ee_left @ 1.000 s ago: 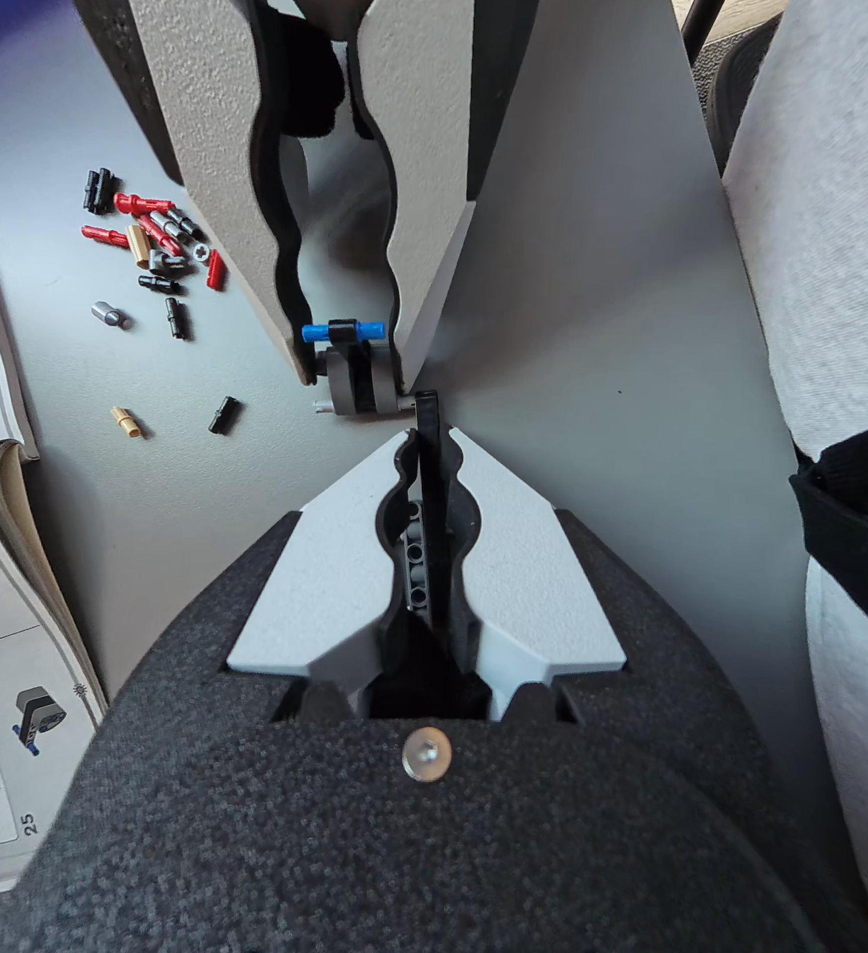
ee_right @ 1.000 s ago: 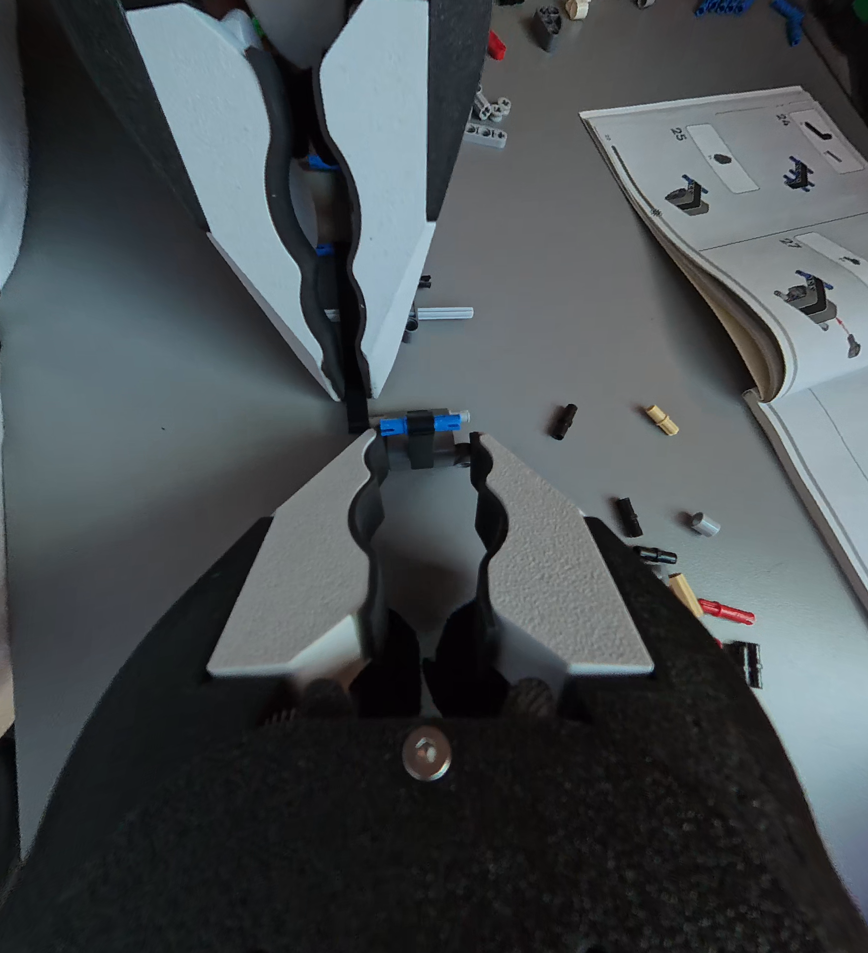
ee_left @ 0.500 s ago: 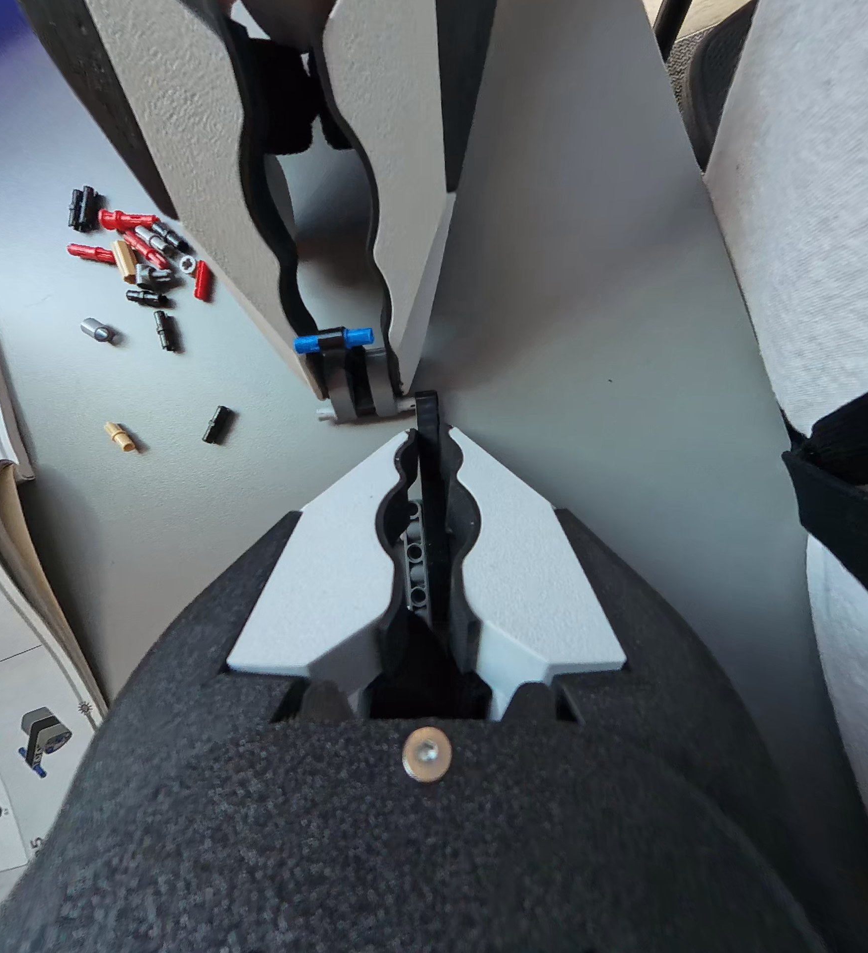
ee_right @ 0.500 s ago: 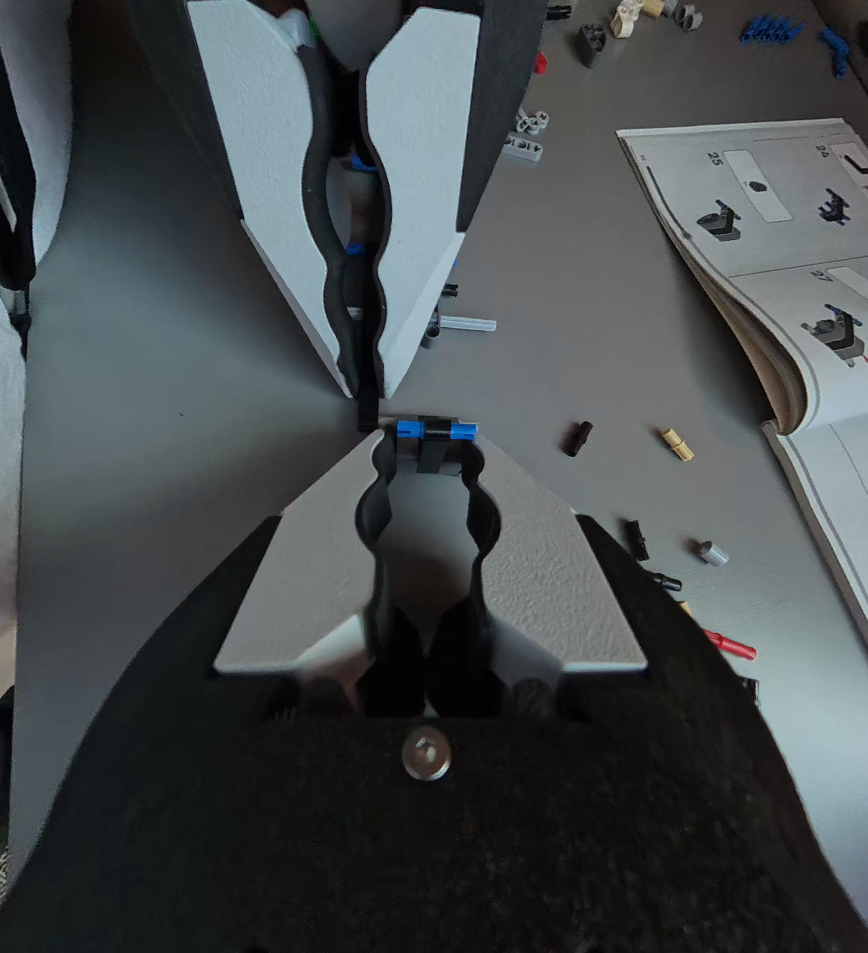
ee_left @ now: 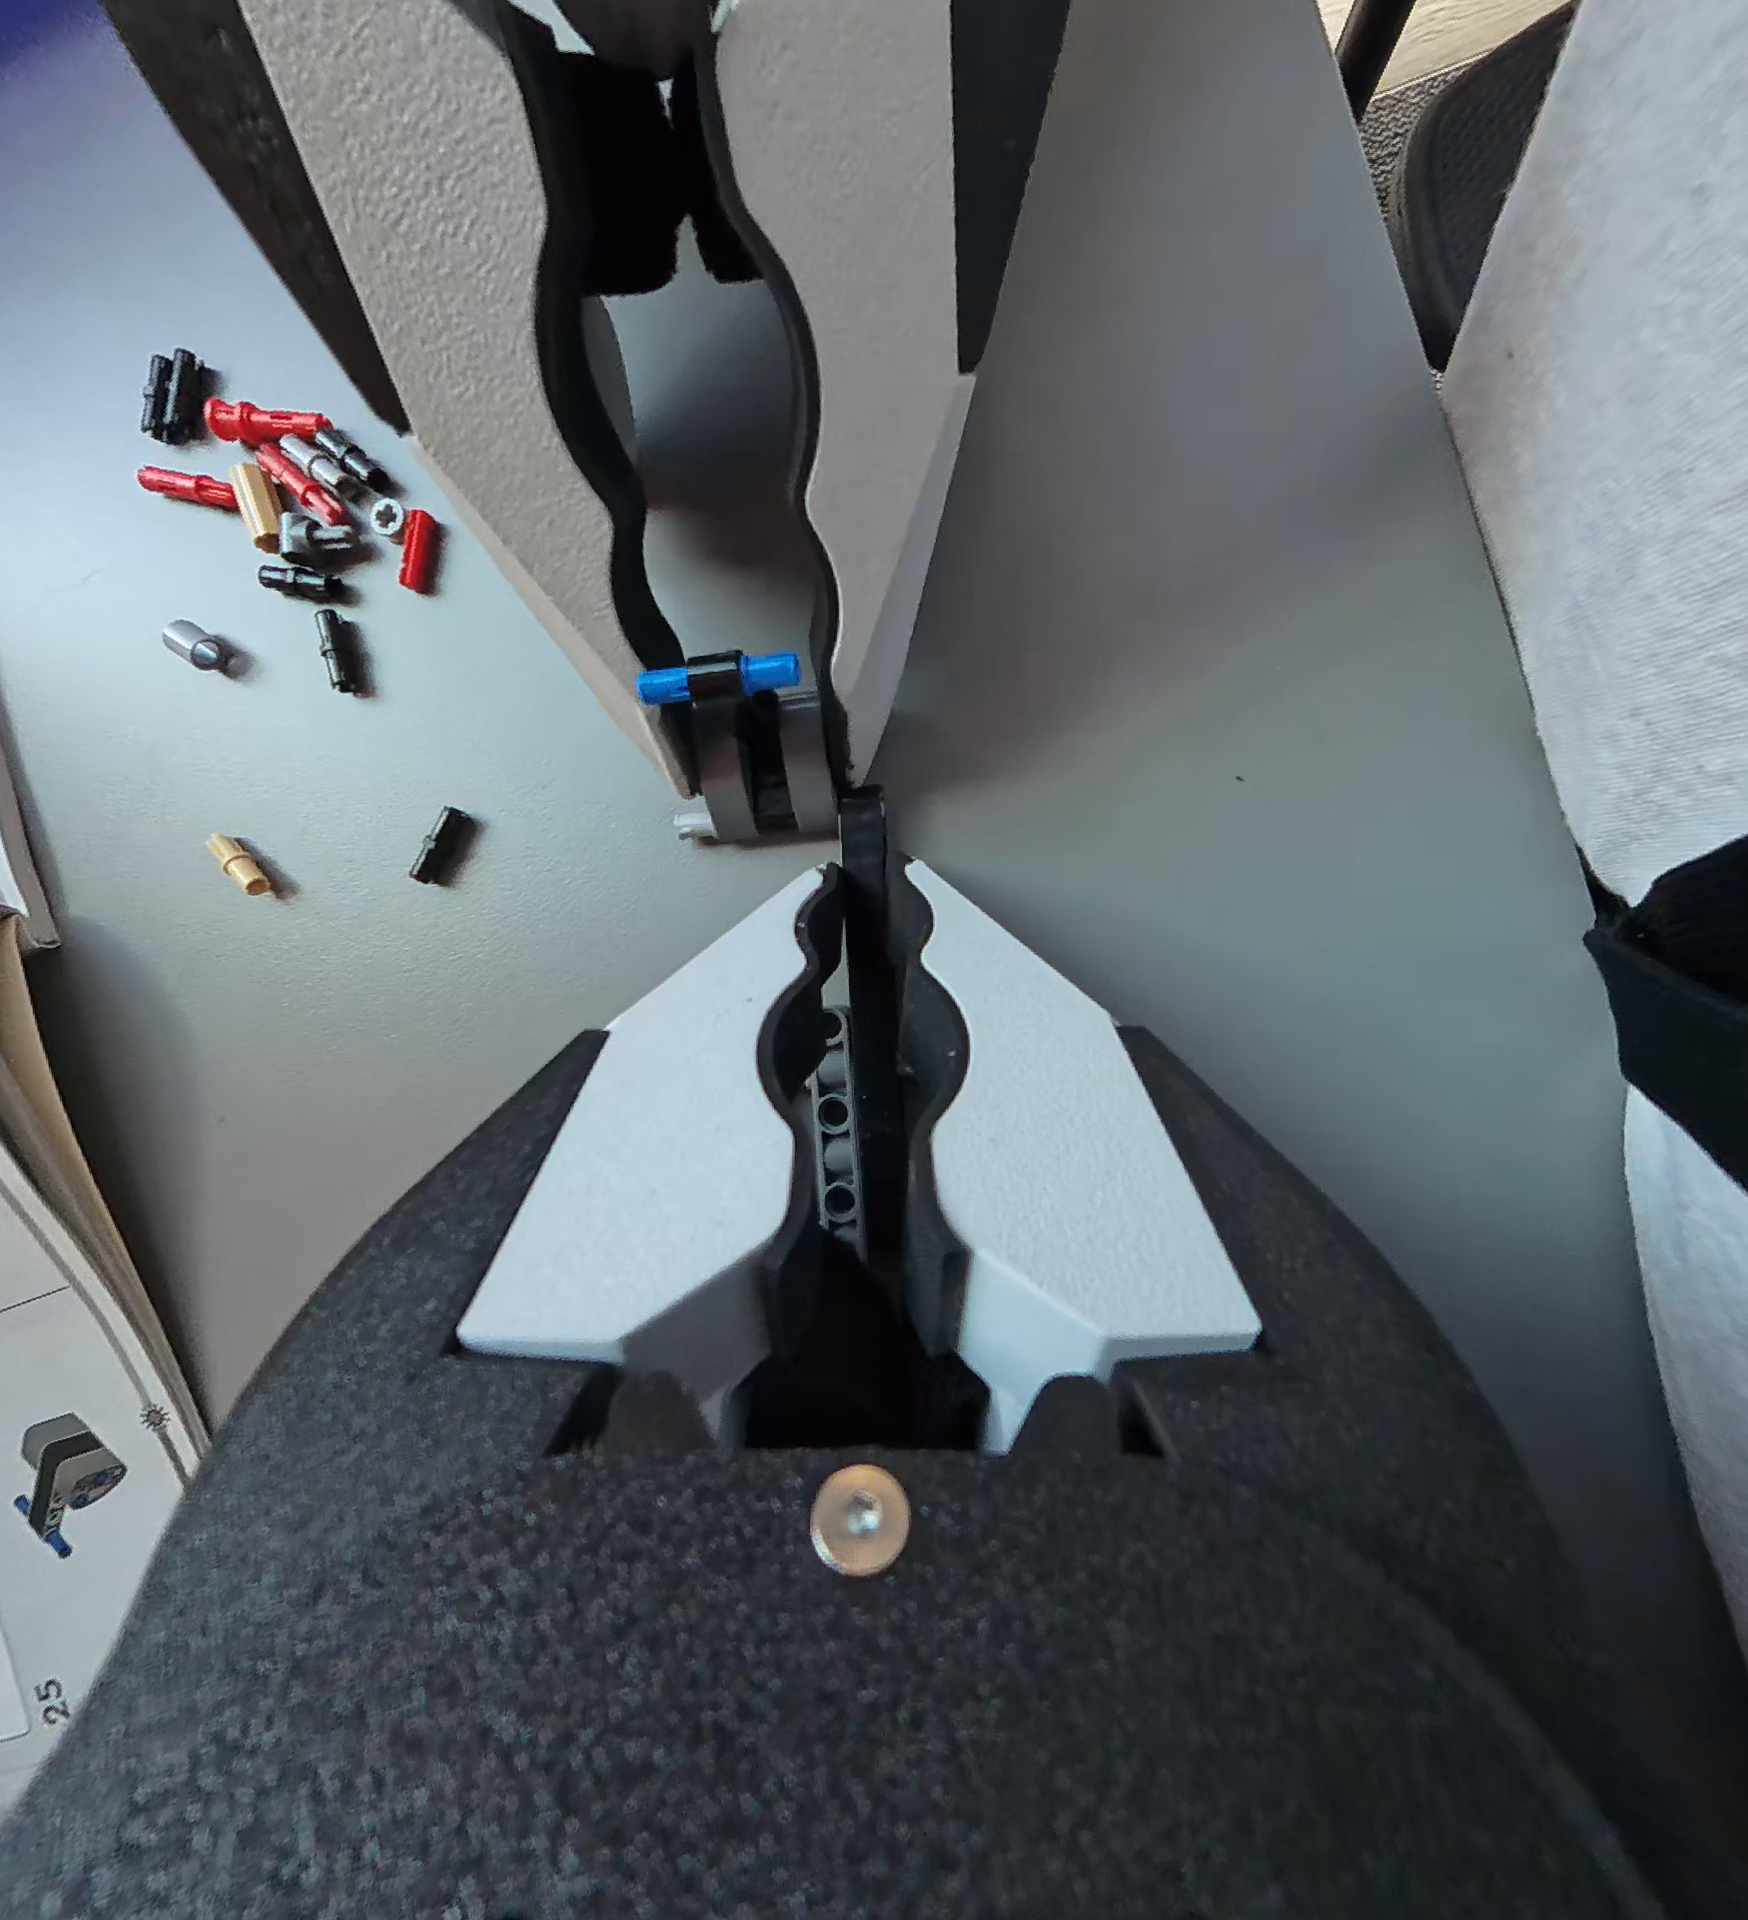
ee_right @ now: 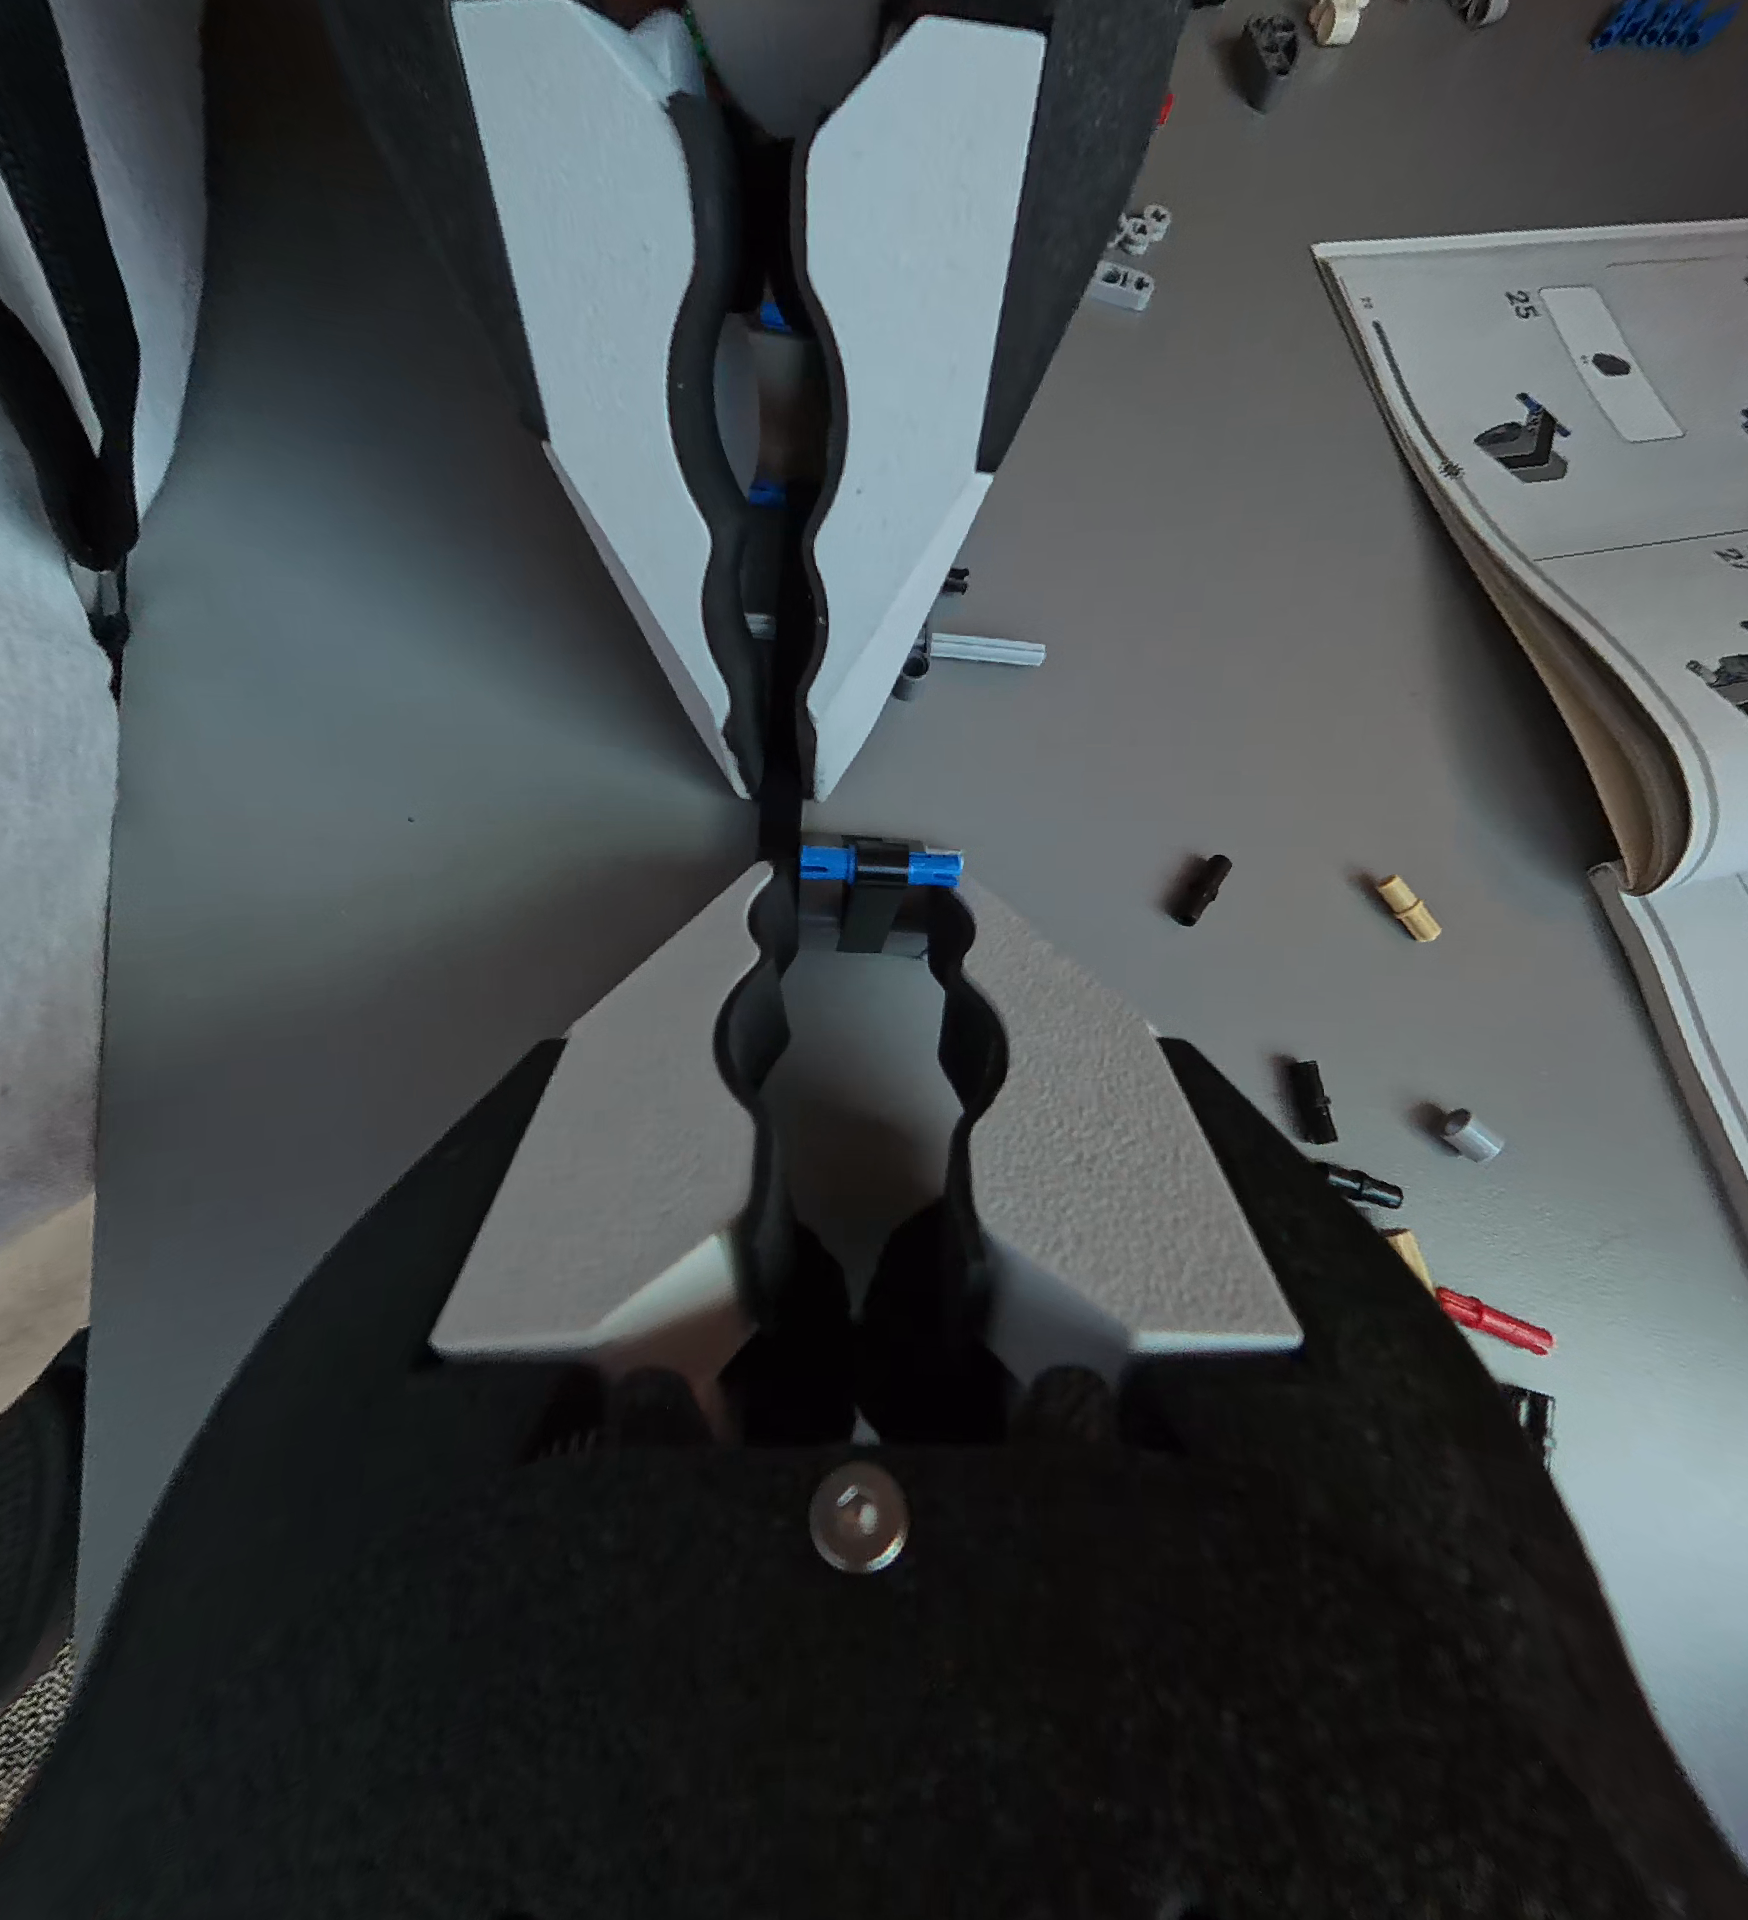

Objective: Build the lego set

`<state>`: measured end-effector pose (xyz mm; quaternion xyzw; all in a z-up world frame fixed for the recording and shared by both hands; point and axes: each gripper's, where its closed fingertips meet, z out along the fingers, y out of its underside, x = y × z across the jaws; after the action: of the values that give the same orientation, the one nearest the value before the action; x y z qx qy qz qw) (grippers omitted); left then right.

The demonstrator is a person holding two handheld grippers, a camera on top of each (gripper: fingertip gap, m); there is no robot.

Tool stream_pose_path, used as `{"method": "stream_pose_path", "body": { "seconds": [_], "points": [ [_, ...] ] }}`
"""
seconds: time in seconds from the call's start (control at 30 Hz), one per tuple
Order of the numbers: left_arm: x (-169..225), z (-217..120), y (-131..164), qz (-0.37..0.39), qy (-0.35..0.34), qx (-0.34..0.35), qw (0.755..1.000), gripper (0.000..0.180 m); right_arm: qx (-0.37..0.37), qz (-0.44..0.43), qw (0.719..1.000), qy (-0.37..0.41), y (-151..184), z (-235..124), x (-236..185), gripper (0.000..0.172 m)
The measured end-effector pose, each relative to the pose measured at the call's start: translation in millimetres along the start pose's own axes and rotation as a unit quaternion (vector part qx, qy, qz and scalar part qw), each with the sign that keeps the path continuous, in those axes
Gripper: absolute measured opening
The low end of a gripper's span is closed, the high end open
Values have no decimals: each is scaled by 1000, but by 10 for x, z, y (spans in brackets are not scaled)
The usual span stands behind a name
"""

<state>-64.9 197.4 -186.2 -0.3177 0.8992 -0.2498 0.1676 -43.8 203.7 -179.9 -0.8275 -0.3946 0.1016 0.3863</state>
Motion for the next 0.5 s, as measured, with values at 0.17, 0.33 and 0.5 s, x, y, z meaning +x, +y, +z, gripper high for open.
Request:
{"method": "stream_pose_path", "body": {
  "seconds": [0.17,0.33,0.5],
  "points": [
    [3,1,0,1,2,0,1000,6,3,5,1000,2,1,-2,-3,24],
    [2,0,-3,5,0,1,1000,6,11,21,1000,-12,-7,1,1,24],
    [-2,1,-4,3,-4,-2,1000,6,86,-3,996,8,-203,-116,47,35]
  ]
}}
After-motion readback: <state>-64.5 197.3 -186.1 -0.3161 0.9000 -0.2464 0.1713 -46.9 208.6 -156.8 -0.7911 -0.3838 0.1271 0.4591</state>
